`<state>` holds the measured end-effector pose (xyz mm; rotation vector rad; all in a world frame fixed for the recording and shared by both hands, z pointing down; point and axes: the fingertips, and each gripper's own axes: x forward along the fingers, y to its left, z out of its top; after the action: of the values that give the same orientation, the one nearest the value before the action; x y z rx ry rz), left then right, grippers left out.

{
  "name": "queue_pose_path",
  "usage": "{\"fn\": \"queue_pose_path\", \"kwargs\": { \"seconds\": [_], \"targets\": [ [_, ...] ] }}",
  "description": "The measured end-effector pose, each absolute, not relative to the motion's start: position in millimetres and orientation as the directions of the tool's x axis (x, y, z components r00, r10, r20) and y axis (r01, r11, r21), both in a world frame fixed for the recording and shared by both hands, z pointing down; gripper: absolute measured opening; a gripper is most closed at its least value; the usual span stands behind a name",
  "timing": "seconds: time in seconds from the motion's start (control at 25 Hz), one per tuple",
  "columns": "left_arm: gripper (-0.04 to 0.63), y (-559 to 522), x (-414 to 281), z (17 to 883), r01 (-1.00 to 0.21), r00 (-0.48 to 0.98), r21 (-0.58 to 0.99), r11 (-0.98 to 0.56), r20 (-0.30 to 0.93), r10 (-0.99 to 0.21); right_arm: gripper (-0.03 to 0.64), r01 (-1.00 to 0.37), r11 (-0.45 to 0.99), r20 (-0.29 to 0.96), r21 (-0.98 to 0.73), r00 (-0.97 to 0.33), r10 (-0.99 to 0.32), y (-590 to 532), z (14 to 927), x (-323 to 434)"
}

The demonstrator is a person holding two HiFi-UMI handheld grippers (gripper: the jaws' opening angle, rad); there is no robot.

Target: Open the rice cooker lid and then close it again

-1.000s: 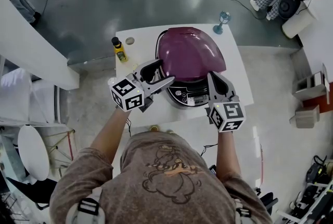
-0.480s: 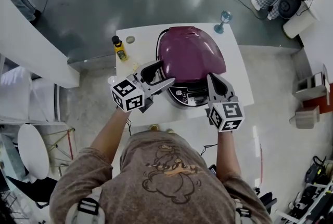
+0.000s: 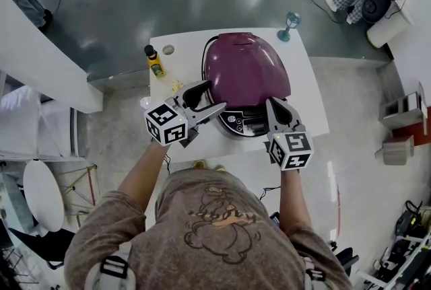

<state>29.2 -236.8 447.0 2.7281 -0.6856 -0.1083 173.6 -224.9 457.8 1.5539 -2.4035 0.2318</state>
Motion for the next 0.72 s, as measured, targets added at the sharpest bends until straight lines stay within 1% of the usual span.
{"fn": "queue_pose_path", "kwargs": {
  "seconds": [0.72],
  "targets": [
    [0.327, -235.0, 31.0, 464.2, -0.451, 0.886, 0.335, -0.828, 0.056, -0.460, 0.005, -0.909, 0.415, 0.401, 0.028, -0.370, -0.838, -223.5, 482.9, 172.9]
  ]
}}
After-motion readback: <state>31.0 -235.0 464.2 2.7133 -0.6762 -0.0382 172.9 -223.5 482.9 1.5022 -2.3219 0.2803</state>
